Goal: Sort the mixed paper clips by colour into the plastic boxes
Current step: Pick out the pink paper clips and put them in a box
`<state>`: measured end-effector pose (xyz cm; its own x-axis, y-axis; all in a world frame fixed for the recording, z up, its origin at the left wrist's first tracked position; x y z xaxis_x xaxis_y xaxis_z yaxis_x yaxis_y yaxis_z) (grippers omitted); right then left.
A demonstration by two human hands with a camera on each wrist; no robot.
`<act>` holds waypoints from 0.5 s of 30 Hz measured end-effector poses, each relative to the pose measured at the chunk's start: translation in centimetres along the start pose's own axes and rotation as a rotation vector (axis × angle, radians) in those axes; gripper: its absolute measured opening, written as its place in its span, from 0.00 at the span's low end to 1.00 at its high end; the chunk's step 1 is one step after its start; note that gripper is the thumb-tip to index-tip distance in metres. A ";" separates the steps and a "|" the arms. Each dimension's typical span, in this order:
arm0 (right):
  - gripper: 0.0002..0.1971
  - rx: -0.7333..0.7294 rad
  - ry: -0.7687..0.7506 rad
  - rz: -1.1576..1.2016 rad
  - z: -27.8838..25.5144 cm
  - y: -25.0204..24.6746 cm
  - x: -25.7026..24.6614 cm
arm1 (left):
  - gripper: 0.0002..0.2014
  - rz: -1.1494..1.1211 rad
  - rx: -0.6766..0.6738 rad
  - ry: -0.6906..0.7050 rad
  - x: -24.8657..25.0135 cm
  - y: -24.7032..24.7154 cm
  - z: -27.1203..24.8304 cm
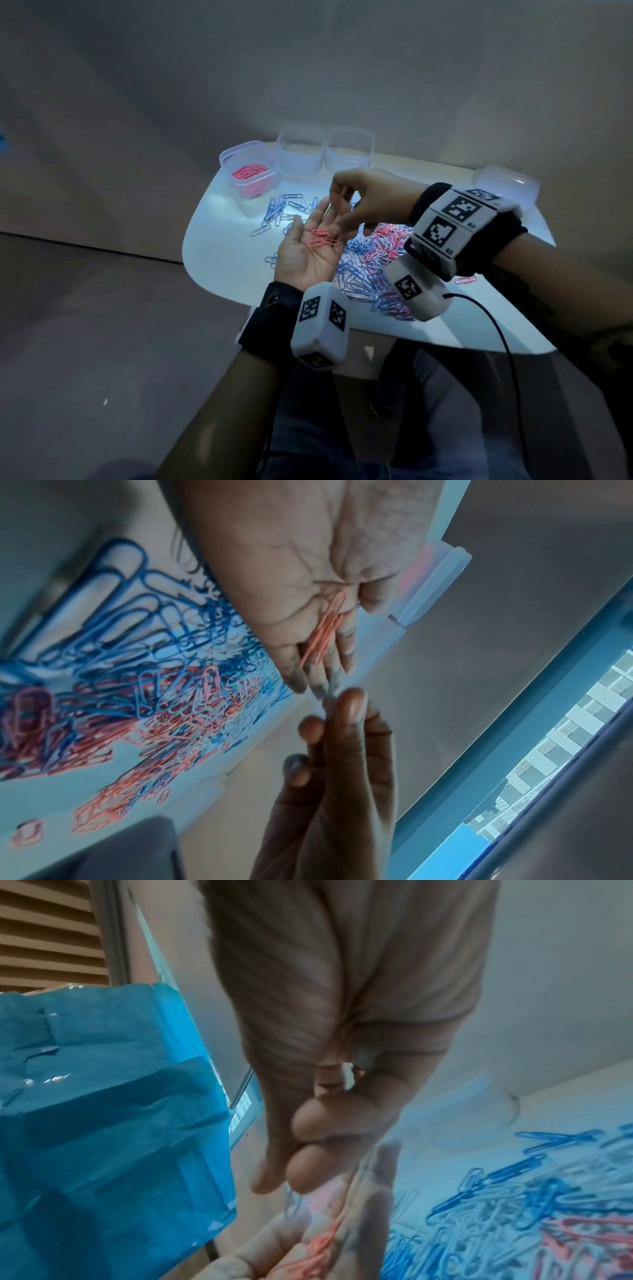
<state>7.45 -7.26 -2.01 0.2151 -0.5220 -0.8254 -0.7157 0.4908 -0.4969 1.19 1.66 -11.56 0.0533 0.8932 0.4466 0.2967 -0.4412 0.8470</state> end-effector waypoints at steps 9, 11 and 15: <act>0.10 0.073 0.144 0.185 -0.6 -3.5 2.1 | 0.27 -0.105 -0.058 -0.029 0.1 0.2 -0.4; 0.10 0.106 0.147 0.226 0.1 -3.1 2.0 | 0.29 -0.147 -0.076 -0.030 0.1 0.1 -0.3; 0.01 0.244 0.137 0.188 0.1 -4.1 2.3 | 0.27 -0.173 -0.138 -0.031 0.2 0.1 -0.4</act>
<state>10.96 -10.42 -1.92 -0.0088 -0.4878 -0.8729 -0.5509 0.7309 -0.4029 0.87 1.76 -11.33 0.0427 0.9580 0.2836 0.1712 -0.2866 0.9426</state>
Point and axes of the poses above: each hand's wrist, its own z-axis towards the middle knuckle, its own y-axis out of the palm, x = y × z, the point moved 2 cm from there along z, towards the middle knuckle, and after that the axes turned 9 degrees about z, right-handed, at the moved point
